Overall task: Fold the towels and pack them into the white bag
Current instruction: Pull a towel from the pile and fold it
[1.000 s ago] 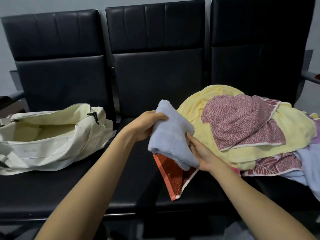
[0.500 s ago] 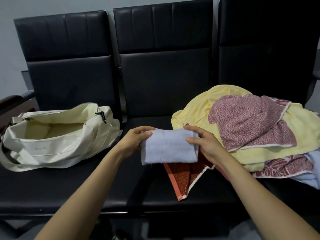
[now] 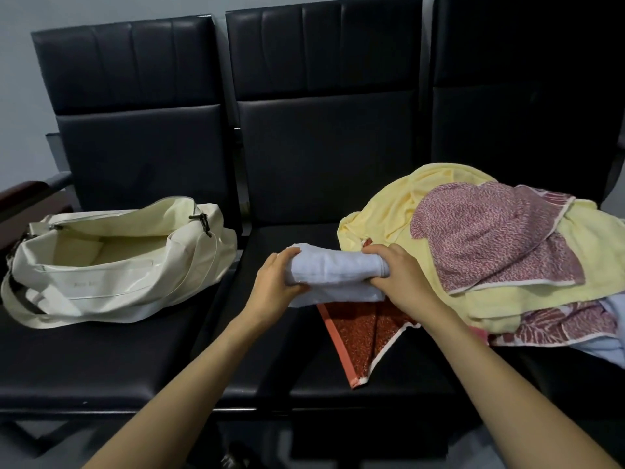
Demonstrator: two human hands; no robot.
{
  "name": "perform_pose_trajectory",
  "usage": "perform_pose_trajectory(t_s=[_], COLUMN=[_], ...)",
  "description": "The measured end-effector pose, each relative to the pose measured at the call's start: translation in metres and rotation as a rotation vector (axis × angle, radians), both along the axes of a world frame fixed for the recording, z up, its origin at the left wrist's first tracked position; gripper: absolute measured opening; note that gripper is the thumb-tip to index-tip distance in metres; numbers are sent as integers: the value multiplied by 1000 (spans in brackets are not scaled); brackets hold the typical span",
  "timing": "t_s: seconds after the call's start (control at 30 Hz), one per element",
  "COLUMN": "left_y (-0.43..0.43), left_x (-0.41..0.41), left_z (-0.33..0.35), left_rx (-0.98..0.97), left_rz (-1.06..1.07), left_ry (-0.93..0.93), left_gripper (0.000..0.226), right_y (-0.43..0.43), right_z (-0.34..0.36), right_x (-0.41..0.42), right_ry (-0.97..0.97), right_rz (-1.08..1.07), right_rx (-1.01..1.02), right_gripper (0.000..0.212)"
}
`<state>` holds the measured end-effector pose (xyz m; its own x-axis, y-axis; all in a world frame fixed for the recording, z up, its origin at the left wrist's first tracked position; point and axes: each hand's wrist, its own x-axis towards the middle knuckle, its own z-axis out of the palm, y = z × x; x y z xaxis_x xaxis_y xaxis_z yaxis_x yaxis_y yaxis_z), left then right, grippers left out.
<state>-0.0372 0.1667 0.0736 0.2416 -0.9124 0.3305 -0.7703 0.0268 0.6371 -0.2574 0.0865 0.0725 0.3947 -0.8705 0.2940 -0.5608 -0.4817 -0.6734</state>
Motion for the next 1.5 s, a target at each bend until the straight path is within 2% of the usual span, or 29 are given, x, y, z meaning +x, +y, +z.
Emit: perform_pose_trajectory(t_s=[0.17,0.27,0.33,0.4,0.43,0.5,0.53,0.6,0.63,0.67,0.77,0.83,0.9,0.97,1.03,1.13,1.2,1.33,1.43,1.5], left_y=[7,11,15,18,18,16,14,12,12,13,18,21,26,32,33,26,18,1,-9,-16], left_x=[14,34,49,64,70,88,97,117,127,136,164,186,212,238,260,291,315,362,380,392], left_z=[4,11,20,26,28,26,26,27,29,33,47,57,66,71,72,70,67,55,39,32], left_rx=[-38,19,117,146,139,139,142,154,175,196,268,263,220,187,134,41,52,265,464,652], left_rz=[17,-50,-123,-163,-150,-89,-45,60,99,120,163,157,173,171,203,350,408,491,435,456], left_ry=[-182,-177,37,321,397,489,529,643,725,801,875,914,903,843,717,524,441,316,130,105], left_gripper=[40,35,35,35,38,51,57,65,71,73,58,54,51,41,23,22,16,18,4,10], right_y=[5,8,6,4,3,-11,-9,-15,-18,-18,-27,-31,-32,-33,-35,-35,-34,-34,-33,-33], right_z=[6,9,13,17,21,23,29,28,29,32,49,61,74,84,87,89,90,81,67,57], right_x=[8,11,13,41,55,86,97,119,126,128,172,197,216,240,271,325,359,420,461,484], right_ry=[91,108,52,-21,-180,-545,-436,-25,46,53,95,70,2,-31,-70,-56,-2,56,180,251], right_rz=[13,37,88,75,-35,-263,-197,36,75,93,131,199,304,387,418,402,395,391,395,390], right_rx=[-89,-68,52,144,124,48,143,434,504,518,486,598,751,780,724,546,470,532,594,629], right_gripper=[35,24,22,45,50,35,33,47,51,53,52,51,53,56,54,36,25,19,18,27])
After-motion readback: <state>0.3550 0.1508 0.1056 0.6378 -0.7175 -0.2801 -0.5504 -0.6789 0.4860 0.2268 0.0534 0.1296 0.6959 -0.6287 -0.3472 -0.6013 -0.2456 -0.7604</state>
